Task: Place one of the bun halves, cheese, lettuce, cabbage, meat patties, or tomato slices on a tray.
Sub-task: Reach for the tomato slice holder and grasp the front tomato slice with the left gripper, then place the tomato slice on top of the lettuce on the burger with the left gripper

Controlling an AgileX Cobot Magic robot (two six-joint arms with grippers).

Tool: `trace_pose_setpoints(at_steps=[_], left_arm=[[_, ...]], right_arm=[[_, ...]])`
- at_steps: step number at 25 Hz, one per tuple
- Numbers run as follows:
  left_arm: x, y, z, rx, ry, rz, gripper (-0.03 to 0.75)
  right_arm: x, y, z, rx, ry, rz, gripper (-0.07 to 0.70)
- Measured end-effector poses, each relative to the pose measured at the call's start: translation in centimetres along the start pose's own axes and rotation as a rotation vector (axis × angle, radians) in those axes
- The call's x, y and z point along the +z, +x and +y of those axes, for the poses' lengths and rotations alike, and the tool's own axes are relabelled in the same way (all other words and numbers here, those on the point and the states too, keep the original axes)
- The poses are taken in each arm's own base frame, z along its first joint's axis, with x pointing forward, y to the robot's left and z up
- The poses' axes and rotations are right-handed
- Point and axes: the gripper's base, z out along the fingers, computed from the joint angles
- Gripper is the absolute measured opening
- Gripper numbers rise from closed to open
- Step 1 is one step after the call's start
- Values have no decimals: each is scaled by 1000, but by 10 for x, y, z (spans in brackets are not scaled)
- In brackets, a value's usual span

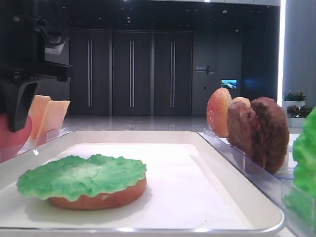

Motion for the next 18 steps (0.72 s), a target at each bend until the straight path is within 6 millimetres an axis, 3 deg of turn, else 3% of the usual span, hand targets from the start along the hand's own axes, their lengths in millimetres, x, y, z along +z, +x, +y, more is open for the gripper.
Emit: trace_pose_setpoints(at_steps=[6, 18], left_arm=[[-14, -8, -2, 6, 13, 24, 55], [-66, -25, -5, -22, 96, 41, 54]], right_arm=[[0, 0, 0, 0, 0, 0, 235], [0, 0, 0, 0, 0, 0, 235]])
